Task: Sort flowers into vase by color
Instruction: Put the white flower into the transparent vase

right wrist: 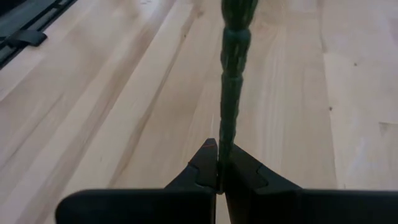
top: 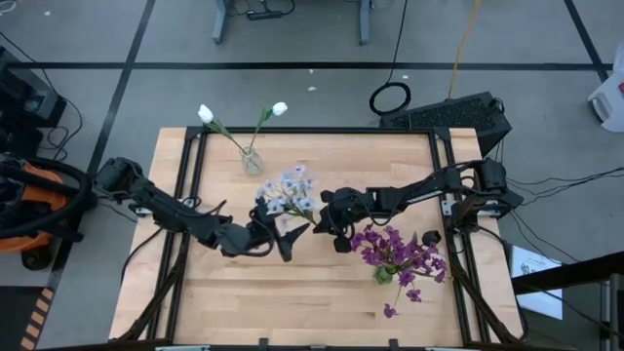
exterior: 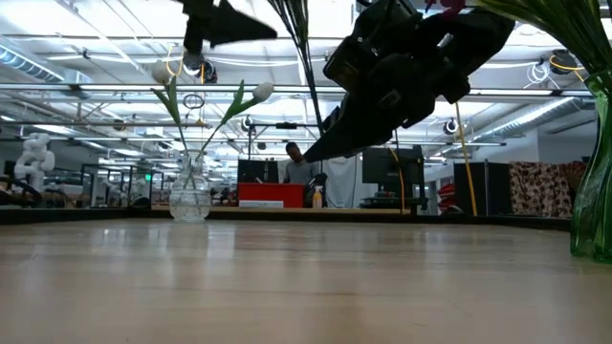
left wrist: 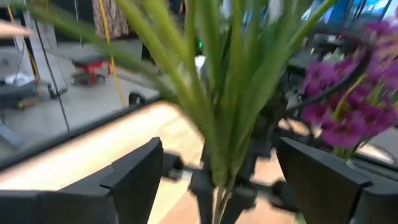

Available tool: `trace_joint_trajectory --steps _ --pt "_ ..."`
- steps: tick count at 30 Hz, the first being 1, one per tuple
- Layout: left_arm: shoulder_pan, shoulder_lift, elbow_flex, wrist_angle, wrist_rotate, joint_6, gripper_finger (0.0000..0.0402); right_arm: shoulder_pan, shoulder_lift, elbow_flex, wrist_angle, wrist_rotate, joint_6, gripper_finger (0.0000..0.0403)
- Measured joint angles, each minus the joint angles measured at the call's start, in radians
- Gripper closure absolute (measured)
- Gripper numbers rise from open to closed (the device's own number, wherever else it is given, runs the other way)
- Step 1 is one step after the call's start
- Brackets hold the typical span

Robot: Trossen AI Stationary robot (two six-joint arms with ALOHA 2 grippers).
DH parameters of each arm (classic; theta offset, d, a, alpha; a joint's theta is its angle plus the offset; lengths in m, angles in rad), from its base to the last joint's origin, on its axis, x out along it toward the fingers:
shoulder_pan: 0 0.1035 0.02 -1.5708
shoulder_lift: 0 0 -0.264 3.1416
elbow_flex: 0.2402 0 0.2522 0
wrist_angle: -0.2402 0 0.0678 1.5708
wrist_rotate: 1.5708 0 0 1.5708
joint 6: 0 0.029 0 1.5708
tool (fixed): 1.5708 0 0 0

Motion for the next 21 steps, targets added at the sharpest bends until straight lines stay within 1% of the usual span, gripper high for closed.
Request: trace_joint_trajectory --steps 3,5,7,13,16,21 --pt "-0.003 0.0 0.0 0.068 -0.009 0.083 0.0084 0.0 0.0 0.0 0.0 0.0 0.0 0.0397" --pt "-0.003 0.0 0.0 0.096 -0.01 0.109 0.0084 0.0 0.0 0.0 0.001 0.0 0.0 0.0397" --pt "0.0 0.0 0.0 0.127 -0.009 0.115 0.0084 0.0 0.0 0.0 0.001 0.0 0.0 0.0397" --pt "0.018 0.0 0.0 0.138 -0.005 0.117 0.0084 0.0 0.0 0.0 0.001 0.0 0.0 0.0397" --pt "0.026 0.0 0.0 0.177 0.013 0.158 0.0084 0.0 0.0 0.0 0.001 0.0 -0.003 0.0397" --pt "0.04 0.0 0.0 0.235 0.078 0.211 0.0084 0.0 0.0 0.0 0.002 0.0 -0.006 0.0397"
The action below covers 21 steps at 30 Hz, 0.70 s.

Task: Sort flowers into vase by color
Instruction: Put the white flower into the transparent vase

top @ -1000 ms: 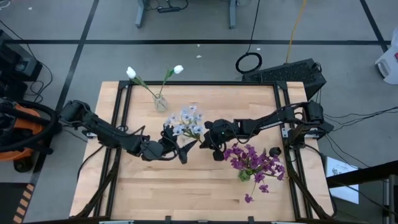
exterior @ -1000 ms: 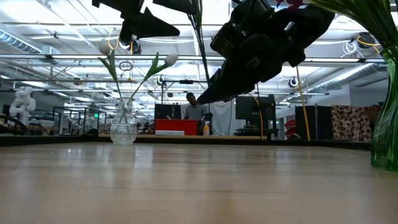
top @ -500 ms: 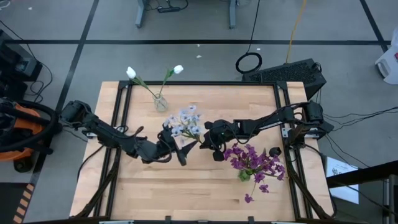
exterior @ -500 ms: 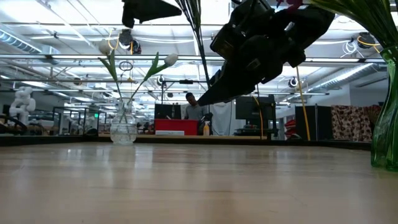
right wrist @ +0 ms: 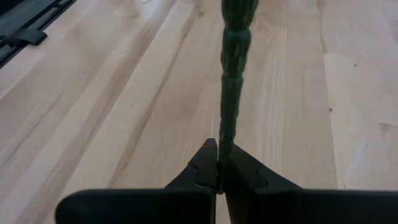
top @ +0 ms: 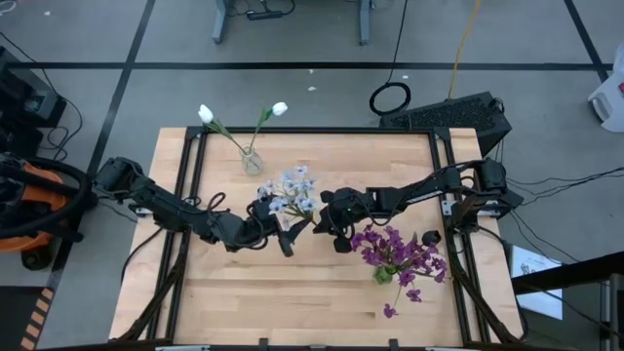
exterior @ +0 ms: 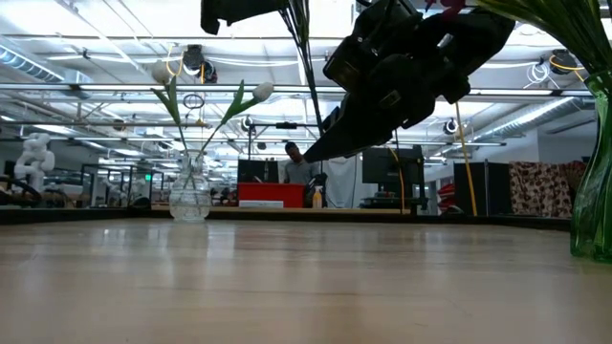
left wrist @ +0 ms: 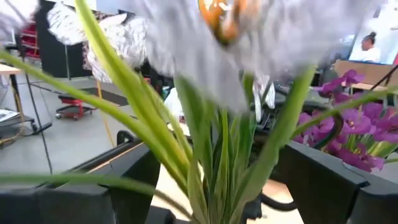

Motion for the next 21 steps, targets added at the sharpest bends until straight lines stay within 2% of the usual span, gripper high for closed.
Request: trace_joint_trajectory --steps 10,21 --pt "0.018 0.0 0.0 -0.007 0.064 0.006 0.0093 0.0 0.0 0.0 -0.001 0.0 -0.001 0.0397" --pt "0.017 0.0 0.0 -0.008 0.064 0.034 0.0192 0.0 0.0 0.0 -0.002 0.0 -0.001 0.0397"
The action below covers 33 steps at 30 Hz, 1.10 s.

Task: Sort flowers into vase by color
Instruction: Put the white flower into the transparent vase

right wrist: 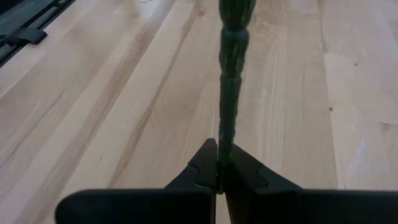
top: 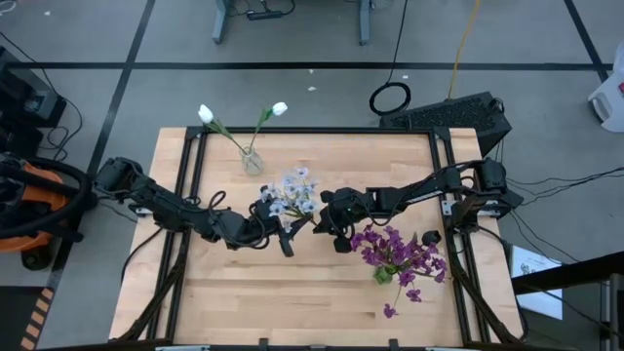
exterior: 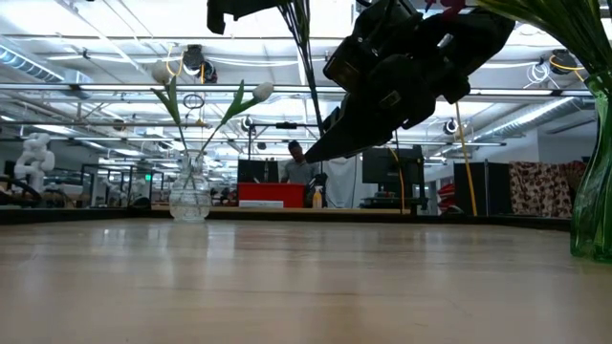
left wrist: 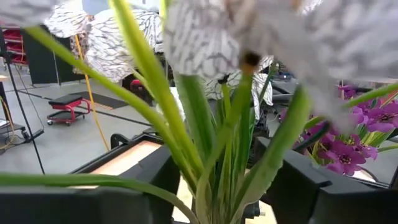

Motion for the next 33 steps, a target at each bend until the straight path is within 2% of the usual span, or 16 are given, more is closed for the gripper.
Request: trace_joint_trajectory --steps 9,21,25,33 --pt "0.0 0.0 0.0 -0.009 0.047 0.001 0.0278 0.0 0.0 0.0 -0.001 0.0 0.0 0.0396" --pt "0.001 0.0 0.0 -0.009 0.048 0.005 0.0373 0.0 0.001 0.0 0.0 -0.001 0.003 0.0395" --pt "0.003 -0.001 0.0 0.0 0.038 0.057 0.0385 0.0 0.001 0.0 0.002 -0.002 0.013 0.0378" --pt "0.016 -0.081 0.0 -0.004 0.013 0.133 0.0382 0.0 0.001 0.0 0.002 0.0 0.034 0.0313"
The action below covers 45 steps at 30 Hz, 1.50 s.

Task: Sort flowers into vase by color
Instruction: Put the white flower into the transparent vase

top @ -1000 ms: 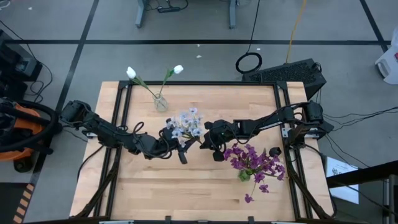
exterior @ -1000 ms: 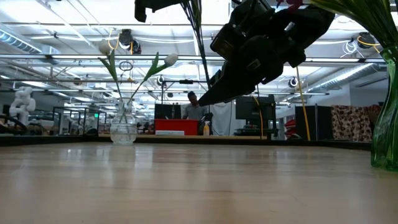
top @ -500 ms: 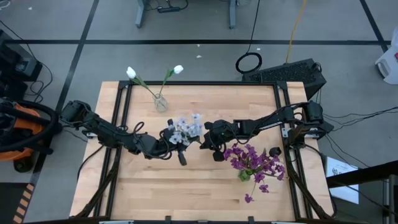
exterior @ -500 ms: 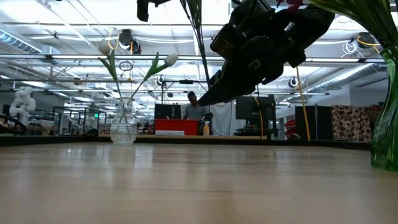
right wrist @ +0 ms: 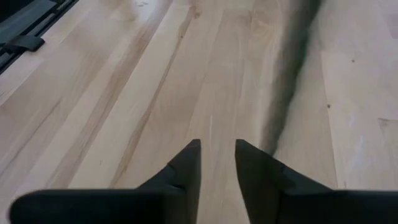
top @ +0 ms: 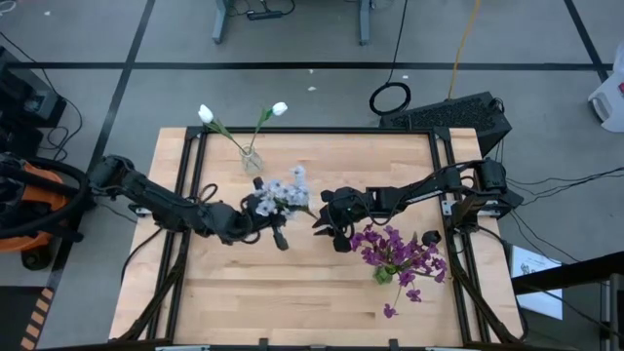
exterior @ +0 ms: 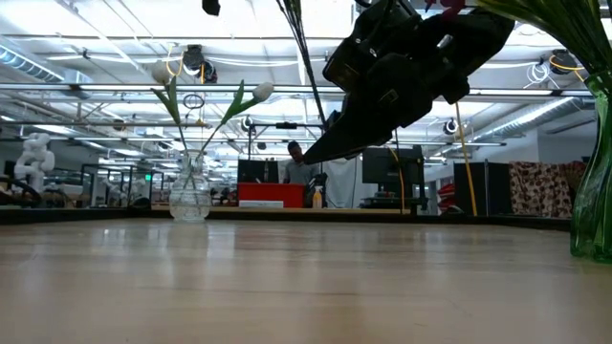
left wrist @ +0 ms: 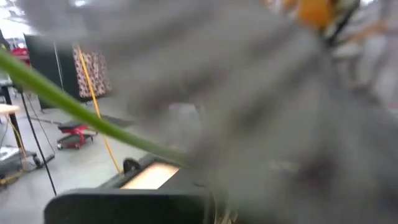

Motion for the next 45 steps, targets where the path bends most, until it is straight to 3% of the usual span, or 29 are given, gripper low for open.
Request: trace_joint_trajectory --steps 9,22,36,45 --pt "0.0 -0.199 0.0 -0.184 -0.08 0.043 0.0382 0.0 0.0 0.0 -0.007 0.001 0.0 0.026" --pt "0.043 -0.421 0.0 -0.376 -0.169 0.158 0.0382 0.0 0.0 0.0 -0.007 0.001 -0.026 0.0252" --pt "0.222 -0.468 0.001 -0.543 -0.205 0.172 0.0382 0.0 0.0 0.0 -0.008 0.001 -0.03 0.0252" --pt "0.268 -0.484 0.001 -0.586 -0.234 0.171 0.0382 0.0 0.0 0.0 -0.009 0.001 -0.034 0.0252"
